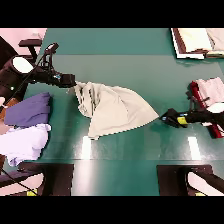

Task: Fold the shirts.

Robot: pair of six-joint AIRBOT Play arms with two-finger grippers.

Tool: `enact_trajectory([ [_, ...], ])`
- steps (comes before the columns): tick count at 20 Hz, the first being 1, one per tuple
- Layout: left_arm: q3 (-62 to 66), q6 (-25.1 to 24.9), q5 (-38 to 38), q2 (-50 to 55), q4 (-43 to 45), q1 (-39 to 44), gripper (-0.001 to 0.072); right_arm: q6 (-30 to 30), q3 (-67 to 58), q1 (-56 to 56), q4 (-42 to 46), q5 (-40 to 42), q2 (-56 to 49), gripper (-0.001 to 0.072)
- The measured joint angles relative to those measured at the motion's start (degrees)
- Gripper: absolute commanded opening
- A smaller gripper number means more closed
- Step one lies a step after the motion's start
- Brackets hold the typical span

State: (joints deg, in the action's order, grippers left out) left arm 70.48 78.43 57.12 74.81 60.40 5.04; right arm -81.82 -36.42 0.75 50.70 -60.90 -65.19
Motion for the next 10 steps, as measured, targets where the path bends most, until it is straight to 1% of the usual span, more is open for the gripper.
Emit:
enact_trajectory([
  [3,0.0,-0.02,0.31,0.0,0.22,0.0,0.0024,0.5,-4.26,4.68,-1.57,3.21,-6.73,0.0405],
  [4,0.0,-0.04,0.39,0.0,0.46,0.0,0.0024,0.57,-5.88,5.75,-2.27,3.69,-8.87,0.0391],
  [5,0.0,-0.04,0.5,0.0,0.63,-0.02,0.0023,0.63,-7.32,6.58,-2.49,4.09,-10.64,0.0298],
  [6,0.0,-0.04,0.61,0.0,0.7,-0.02,0.0023,0.76,-8.66,7.21,-2.47,4.35,-12.26,0.0184],
  [7,0.0,-0.04,0.72,0.0,0.83,-0.02,0.0024,0.83,-9.97,7.8,-2.25,4.85,-13.77,0.0053],
  [8,0.0,-0.04,0.76,0.0,0.98,-0.02,0.0023,0.87,-11.15,8.26,-1.86,5.18,-14.84,0.0019],
  [10,0.04,-0.04,0.87,-0.2,1.11,-0.02,0.0023,0.94,-13.68,8.96,-0.81,5.53,-15.98,0.0018],
])
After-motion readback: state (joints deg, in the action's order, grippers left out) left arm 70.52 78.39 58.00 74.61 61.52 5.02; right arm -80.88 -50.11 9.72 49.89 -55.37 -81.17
